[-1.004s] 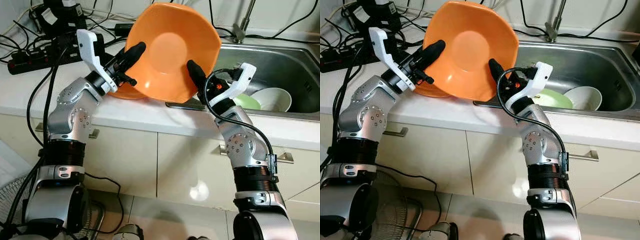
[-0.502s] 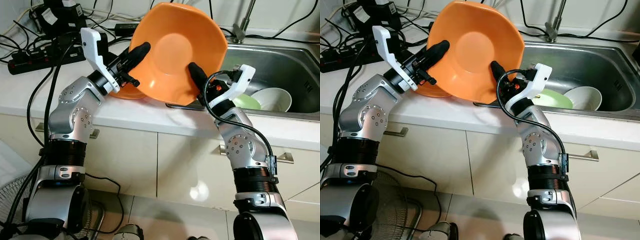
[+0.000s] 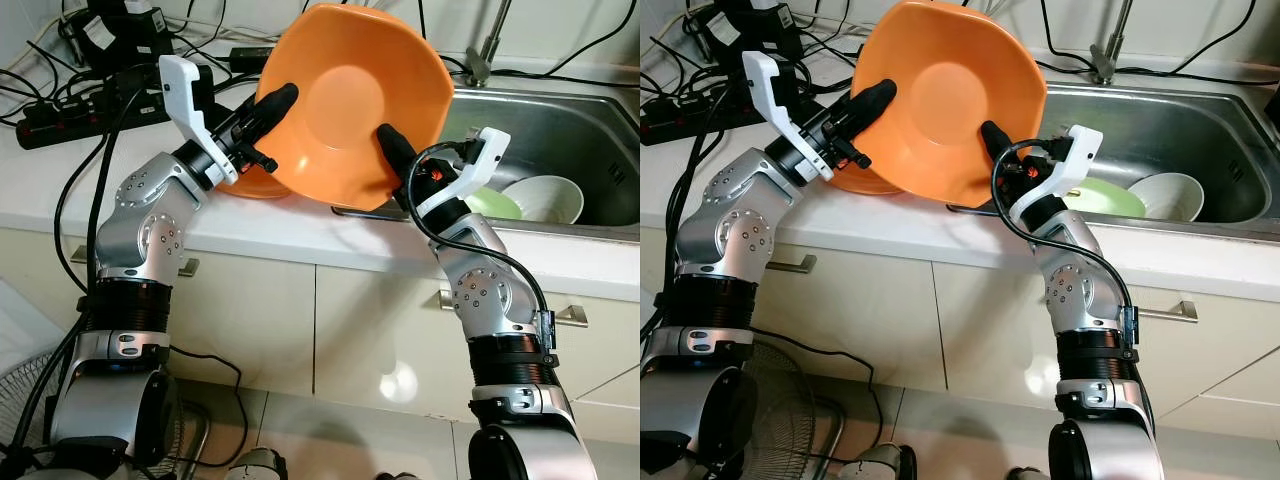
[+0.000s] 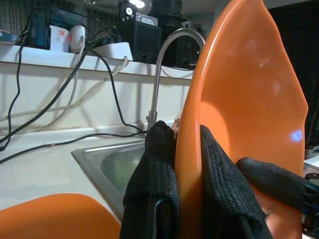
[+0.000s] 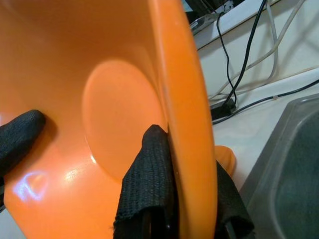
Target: Kitchen organization
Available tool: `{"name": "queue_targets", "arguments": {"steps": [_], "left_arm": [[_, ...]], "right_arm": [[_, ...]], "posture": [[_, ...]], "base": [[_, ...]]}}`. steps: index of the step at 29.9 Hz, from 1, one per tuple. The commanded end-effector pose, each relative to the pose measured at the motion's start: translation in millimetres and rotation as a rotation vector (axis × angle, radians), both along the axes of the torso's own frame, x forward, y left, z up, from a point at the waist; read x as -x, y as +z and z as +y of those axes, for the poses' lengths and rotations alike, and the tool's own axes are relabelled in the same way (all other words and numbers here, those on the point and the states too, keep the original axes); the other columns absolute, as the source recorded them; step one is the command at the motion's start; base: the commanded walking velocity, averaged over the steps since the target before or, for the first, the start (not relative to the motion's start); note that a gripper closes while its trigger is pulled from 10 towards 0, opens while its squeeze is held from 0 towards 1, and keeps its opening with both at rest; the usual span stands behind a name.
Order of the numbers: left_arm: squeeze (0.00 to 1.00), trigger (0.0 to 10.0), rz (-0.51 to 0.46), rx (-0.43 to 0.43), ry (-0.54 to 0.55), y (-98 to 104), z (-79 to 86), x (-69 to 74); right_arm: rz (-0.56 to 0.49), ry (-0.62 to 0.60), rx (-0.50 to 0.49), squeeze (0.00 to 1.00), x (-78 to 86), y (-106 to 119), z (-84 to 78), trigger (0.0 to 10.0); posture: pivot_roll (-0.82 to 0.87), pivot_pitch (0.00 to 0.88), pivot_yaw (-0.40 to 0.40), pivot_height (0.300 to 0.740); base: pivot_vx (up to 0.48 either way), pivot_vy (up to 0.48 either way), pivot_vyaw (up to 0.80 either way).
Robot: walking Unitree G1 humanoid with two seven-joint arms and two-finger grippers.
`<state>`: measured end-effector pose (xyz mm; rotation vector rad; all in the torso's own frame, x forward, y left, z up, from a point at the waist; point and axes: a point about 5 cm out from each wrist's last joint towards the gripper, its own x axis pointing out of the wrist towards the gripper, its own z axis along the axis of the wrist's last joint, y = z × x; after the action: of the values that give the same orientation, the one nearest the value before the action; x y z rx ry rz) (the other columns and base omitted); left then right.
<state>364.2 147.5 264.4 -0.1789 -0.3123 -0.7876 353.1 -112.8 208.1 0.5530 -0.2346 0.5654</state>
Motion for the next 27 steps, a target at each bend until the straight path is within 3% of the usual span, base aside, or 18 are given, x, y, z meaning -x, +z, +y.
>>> {"name": "queue_targets", "arguments": {"steps": [1,2,3,19,27], "left_arm": [[0.00,10.0,-0.032,-0.014,0.004,8,-1.7,-0.4],[0.18,10.0,-0.028,-0.016,0.013,8,-1.1,-1.2],[1.00,10.0,-0.025,-0.017,0.021,7,-0.5,-2.1],[1.00,10.0,-0.017,-0.027,-0.023,6,-4.0,-0.9],[1.00,10.0,-0.022,-0.026,0.031,5,1.8,-2.1]], "right_arm": [[-0.019,-0.010,0.003,0.00,0.7,5,-0.2,0.0],[-0.019,-0.008,0.001,0.00,0.7,5,0.4,0.0],[-0.020,-0.004,-0.005,0.00,0.7,6,0.9,0.0],[-0.036,-0.042,-0.068,0.00,-1.7,15,-4.3,0.0],[-0.044,-0.128,-0.159,0.00,-9.4,27,-22.8,0.0]], "posture": [[0.09,0.019,0.044,0.740],[0.09,0.019,0.044,0.740],[0.09,0.019,0.044,0.740],[0.08,0.011,0.044,0.740],[0.08,0.012,0.040,0.740]], "base": [[0.000,0.000,0.00],[0.000,0.000,0.00],[0.000,0.000,0.00],[0.000,0.000,0.00],[0.000,0.000,0.00]]}}
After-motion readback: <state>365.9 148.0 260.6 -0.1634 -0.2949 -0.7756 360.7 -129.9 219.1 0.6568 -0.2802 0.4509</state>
